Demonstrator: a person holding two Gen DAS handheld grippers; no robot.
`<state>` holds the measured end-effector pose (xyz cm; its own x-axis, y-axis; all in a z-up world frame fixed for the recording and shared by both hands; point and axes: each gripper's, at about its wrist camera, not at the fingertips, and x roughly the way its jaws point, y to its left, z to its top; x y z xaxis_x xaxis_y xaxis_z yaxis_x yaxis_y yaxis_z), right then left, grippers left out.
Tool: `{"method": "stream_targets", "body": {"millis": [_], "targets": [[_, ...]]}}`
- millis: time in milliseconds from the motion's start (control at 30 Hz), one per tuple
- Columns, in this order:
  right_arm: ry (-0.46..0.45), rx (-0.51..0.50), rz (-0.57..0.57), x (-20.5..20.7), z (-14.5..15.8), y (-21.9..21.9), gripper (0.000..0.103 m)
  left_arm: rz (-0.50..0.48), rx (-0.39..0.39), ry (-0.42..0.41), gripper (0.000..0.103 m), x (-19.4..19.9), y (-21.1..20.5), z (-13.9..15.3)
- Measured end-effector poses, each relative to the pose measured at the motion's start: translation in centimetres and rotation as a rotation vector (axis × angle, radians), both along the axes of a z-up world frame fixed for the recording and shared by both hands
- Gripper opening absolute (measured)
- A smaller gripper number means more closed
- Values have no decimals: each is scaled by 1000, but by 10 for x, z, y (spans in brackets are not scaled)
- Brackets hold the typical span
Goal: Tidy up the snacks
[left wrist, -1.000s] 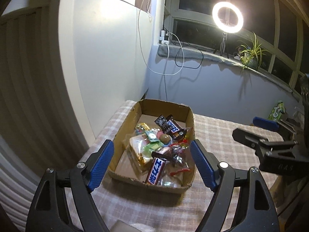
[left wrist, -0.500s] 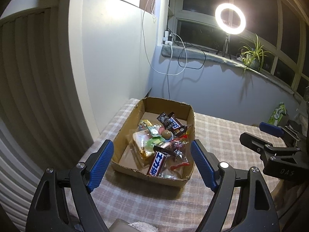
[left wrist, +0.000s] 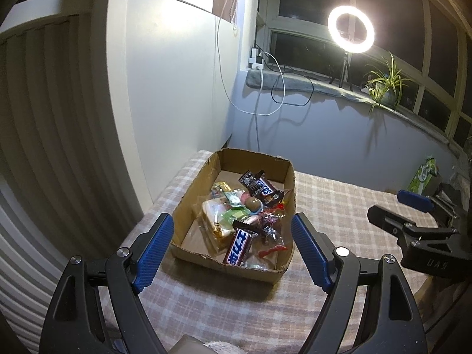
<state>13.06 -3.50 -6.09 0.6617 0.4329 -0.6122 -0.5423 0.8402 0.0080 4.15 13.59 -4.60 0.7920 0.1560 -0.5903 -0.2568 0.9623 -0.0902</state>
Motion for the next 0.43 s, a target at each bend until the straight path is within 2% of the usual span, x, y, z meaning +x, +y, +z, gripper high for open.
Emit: {"method": "stream_targets", "body": {"millis": [433], "targets": [[5, 7, -16, -4, 0, -7, 91, -18, 32, -11, 82, -5, -9, 4]]}}
